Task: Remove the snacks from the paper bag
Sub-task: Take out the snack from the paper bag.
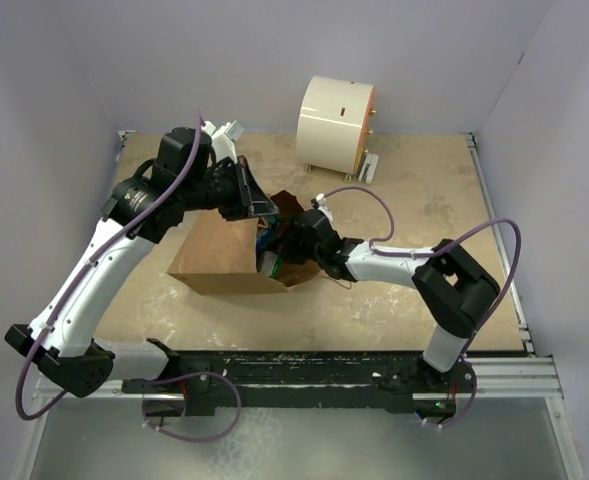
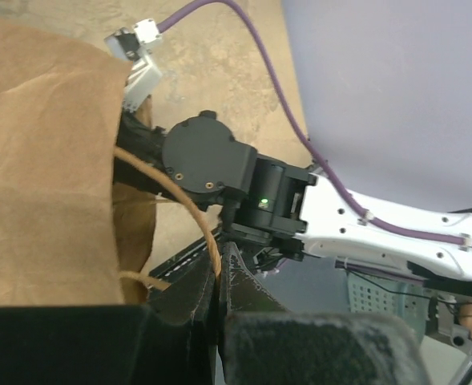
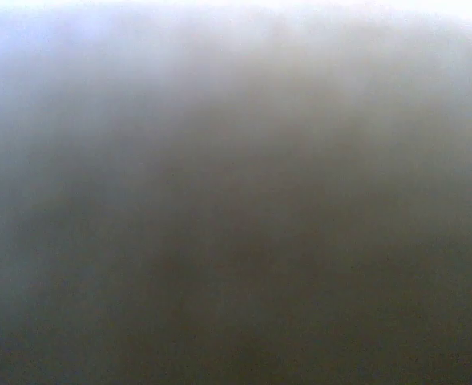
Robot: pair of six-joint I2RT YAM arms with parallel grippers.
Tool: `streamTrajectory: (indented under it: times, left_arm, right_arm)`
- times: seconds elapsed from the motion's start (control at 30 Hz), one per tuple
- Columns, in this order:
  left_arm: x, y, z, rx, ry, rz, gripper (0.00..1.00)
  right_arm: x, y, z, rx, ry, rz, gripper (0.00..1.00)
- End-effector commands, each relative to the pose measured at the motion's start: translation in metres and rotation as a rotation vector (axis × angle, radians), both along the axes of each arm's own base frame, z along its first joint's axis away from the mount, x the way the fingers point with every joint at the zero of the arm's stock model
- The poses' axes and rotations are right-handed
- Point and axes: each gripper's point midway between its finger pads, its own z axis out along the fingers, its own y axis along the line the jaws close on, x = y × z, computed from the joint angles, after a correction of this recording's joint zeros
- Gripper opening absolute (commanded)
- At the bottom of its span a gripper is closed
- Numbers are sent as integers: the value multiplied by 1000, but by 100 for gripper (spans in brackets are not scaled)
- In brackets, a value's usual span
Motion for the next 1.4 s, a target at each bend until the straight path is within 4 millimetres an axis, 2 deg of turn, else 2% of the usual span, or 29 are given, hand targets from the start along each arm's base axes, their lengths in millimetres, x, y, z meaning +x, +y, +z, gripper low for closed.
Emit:
streamTrajectory:
  times: [0.0,0.3,0.43,0.57,0.77,1.03,1.2,1.37]
  left_arm:
    - [3,19,5,66,-57,61,0]
    - [16,43,10,116,-127,197,0]
    - [20,50,16,120,-159,243,0]
    - [24,57,23,119,-193,287,0]
    - [30,53,29,95,-211,297,0]
    - [38,52,37,87,-245,312,0]
    - [44,55,45,87,-269,339,0]
    - [48,63,40,108,-267,387,0]
  right_arm:
    - [16,9,56,44,-115,-17,0]
    - [17,-7,115,-21,-187,-39,0]
    - [11,-12,141,-35,-181,-37,0]
    - [3,-10,166,-43,-167,19,0]
    - [2,-10,210,-99,-181,62,0]
    - [-3,-20,262,-135,-230,88,0]
    - [-8,-29,318,-98,-352,100,0]
    - [-13,-42,378,-72,-511,111,0]
